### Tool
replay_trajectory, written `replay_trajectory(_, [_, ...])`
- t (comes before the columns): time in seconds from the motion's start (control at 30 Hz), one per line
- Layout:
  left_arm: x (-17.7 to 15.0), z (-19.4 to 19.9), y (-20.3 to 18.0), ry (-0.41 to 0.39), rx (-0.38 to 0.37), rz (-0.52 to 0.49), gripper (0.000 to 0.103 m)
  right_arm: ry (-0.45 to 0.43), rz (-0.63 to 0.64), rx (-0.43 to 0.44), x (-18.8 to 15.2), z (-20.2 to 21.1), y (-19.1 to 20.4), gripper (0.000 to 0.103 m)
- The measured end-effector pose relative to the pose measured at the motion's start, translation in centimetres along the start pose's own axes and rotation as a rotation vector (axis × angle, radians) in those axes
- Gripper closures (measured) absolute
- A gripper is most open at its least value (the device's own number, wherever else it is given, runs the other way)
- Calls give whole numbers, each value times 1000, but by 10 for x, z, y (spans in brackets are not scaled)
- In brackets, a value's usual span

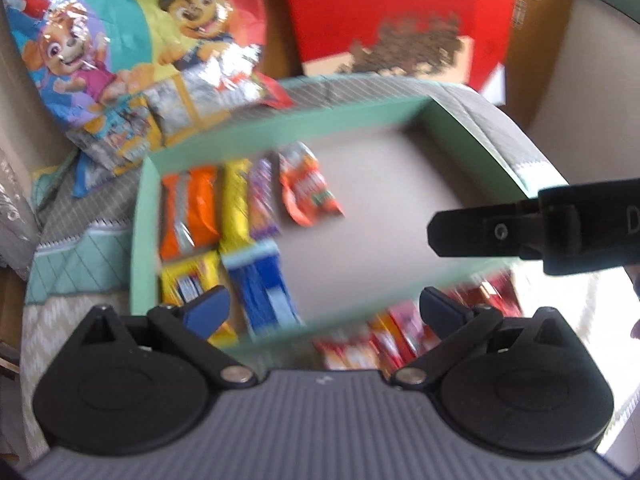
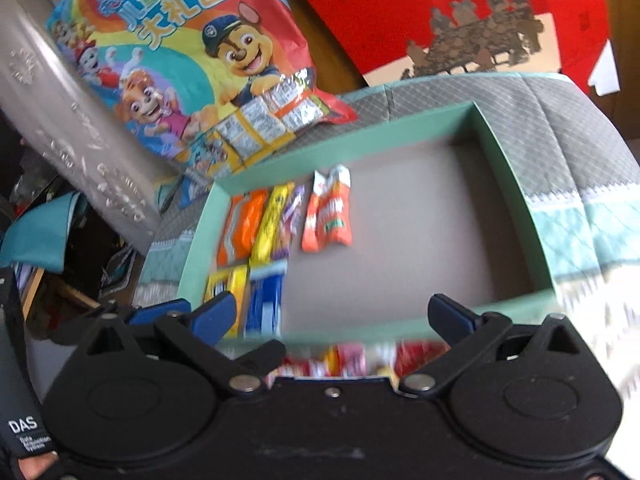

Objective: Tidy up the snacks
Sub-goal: 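Move both tools back toward the snack pile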

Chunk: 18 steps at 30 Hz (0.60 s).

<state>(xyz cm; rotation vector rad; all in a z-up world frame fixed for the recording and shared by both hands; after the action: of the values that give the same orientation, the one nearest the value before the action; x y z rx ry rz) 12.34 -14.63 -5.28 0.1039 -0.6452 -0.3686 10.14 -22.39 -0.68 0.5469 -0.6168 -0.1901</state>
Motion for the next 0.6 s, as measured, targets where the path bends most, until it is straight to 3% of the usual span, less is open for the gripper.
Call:
replay_trajectory(0.3, [-78,38,-47,48,-89,-171,0,53,-7,0,-79,39,-8,0])
replay_trajectory(0.6, [-125,49,-82,91,-140,-273,0,66,-23,-41,-123,66,-33,0])
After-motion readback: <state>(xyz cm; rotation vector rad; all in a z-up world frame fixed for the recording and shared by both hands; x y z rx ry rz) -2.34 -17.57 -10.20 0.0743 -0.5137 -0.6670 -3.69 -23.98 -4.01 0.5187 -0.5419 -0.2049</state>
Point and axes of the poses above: each gripper's, at about its wrist camera, not at the fingertips, and z roughly against the way its jaws point, y to its left, x to its top, the point moved 7 cm from there along -z, roughly the way its jaws point, and after that the axes turned 13 degrees about x, right-handed, at the moved point
